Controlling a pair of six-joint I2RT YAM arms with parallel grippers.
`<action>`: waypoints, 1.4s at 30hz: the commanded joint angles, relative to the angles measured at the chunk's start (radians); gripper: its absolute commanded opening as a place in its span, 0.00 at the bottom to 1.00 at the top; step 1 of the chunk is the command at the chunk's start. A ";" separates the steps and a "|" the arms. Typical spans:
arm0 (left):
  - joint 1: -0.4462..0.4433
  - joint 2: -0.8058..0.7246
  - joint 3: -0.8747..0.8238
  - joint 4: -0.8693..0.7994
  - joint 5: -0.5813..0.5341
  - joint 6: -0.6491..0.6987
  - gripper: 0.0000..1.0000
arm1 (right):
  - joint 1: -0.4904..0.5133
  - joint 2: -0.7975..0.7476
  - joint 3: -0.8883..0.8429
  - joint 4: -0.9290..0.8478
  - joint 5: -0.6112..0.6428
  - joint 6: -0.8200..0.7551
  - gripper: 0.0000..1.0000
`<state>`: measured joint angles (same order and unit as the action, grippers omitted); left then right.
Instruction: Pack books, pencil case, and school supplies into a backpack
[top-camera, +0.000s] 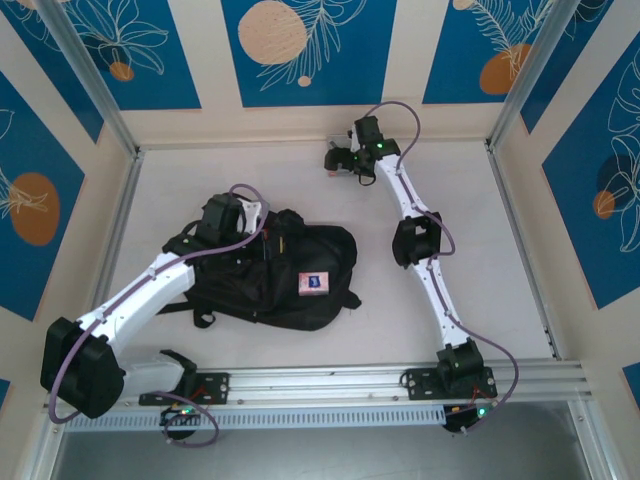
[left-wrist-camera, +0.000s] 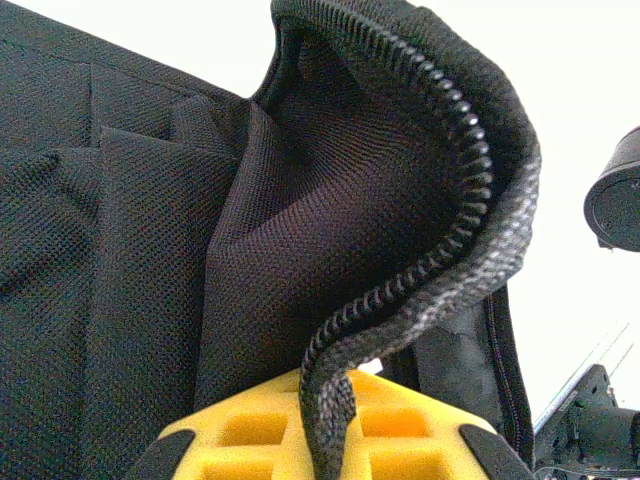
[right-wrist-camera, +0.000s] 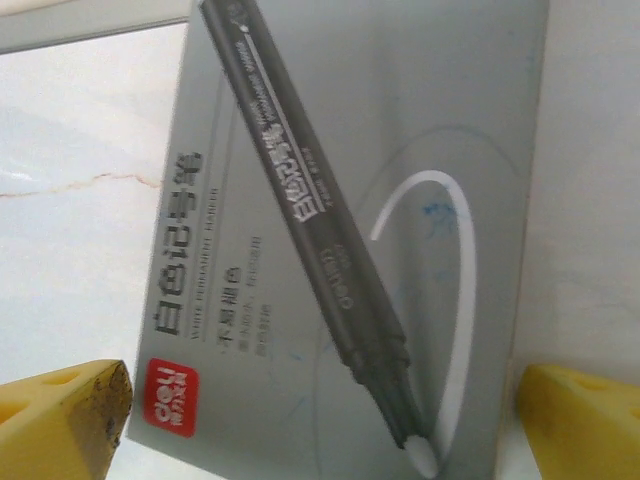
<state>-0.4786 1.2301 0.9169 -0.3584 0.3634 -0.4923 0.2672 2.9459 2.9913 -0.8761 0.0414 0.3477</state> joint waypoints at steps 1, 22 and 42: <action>0.014 -0.001 -0.007 0.007 0.000 -0.002 0.00 | -0.003 -0.016 -0.029 -0.033 0.045 -0.008 0.99; 0.014 0.008 -0.004 -0.002 -0.010 -0.001 0.00 | -0.058 -0.014 -0.003 -0.244 0.003 -0.021 0.64; 0.015 -0.027 -0.004 -0.001 -0.001 -0.006 0.00 | -0.016 -0.340 -0.081 -0.430 0.136 -0.016 0.99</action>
<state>-0.4786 1.2247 0.9169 -0.3588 0.3630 -0.4965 0.2279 2.6583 2.8872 -1.3235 0.1341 0.3351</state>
